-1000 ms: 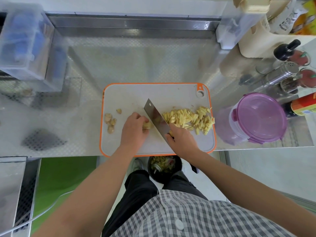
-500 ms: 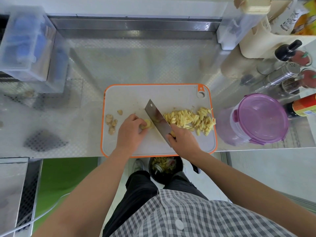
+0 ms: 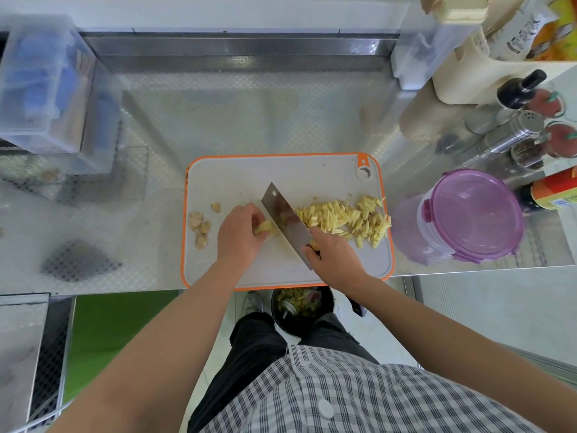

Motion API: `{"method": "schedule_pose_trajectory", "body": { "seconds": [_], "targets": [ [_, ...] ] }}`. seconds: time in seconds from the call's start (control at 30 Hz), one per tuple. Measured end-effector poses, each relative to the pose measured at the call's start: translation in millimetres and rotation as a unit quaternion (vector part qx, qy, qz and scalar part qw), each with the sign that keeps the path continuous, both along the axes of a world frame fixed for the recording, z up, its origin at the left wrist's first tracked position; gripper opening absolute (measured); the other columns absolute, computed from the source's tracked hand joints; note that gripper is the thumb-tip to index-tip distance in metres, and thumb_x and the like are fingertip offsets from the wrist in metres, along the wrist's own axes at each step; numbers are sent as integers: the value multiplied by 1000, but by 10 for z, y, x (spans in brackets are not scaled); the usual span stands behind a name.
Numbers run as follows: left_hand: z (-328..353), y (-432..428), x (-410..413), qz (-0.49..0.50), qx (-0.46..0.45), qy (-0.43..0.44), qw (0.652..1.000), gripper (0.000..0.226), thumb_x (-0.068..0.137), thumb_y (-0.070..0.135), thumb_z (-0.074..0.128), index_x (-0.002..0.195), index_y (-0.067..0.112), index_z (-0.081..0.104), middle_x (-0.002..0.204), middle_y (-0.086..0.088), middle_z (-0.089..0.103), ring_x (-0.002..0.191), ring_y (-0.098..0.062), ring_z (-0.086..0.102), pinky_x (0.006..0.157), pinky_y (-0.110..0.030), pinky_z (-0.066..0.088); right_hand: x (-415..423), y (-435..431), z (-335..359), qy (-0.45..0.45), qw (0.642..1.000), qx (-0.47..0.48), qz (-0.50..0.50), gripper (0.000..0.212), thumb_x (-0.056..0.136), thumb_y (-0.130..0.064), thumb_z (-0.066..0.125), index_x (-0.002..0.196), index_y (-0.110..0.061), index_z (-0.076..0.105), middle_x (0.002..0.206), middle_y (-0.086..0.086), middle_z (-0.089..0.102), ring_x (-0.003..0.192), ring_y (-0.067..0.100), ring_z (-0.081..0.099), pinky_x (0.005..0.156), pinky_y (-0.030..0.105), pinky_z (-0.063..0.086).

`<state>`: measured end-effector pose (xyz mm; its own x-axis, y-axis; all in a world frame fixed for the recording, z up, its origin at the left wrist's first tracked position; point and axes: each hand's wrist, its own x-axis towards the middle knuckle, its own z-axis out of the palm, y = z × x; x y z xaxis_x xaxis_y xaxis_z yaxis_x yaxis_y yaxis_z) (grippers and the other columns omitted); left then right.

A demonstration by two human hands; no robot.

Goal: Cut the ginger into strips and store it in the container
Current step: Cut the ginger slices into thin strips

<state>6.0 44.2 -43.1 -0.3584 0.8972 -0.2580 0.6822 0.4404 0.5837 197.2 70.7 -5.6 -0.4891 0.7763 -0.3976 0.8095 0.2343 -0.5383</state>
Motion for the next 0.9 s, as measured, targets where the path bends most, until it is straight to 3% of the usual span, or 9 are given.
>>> {"method": "schedule_pose_trajectory", "body": {
  "seconds": [0.27,0.37,0.53,0.7,0.9],
  "targets": [
    [46,8,-130,53,3,-172,984,26,68,8,83,71,24,62,67,7,61,62,-10,53,63,-26,47,29,12,-20,36,999,-13,-29,17,94,-17,47,81,-7,40,54,2,36,48,17,31,47,29,25],
    [42,7,-169,9,-28,-163,986,23,67,11,85,71,22,65,65,9,62,60,-8,53,61,-24,44,42,15,-18,39,999,-7,-27,16,93,-16,48,82,-8,40,53,2,36,47,17,31,47,30,24],
    [-1,26,-118,18,-31,-134,990,12,75,14,80,78,18,69,71,5,63,67,-13,55,65,-23,42,38,10,-53,38,999,-6,-32,17,92,-16,47,88,0,45,53,6,37,48,21,32,49,32,27],
    [28,61,-144,14,-23,-88,996,7,87,17,66,92,12,70,84,0,65,79,-18,59,72,-25,40,50,4,-61,41,999,-4,-34,18,92,-16,48,85,0,44,53,5,37,47,21,31,49,31,26],
    [60,57,-160,-25,-37,-59,997,5,89,18,62,87,16,65,80,2,62,76,-17,57,63,-24,36,43,13,-52,39,999,-4,-35,16,92,-16,47,87,0,45,53,5,37,47,20,31,48,31,26]
  ]
}}
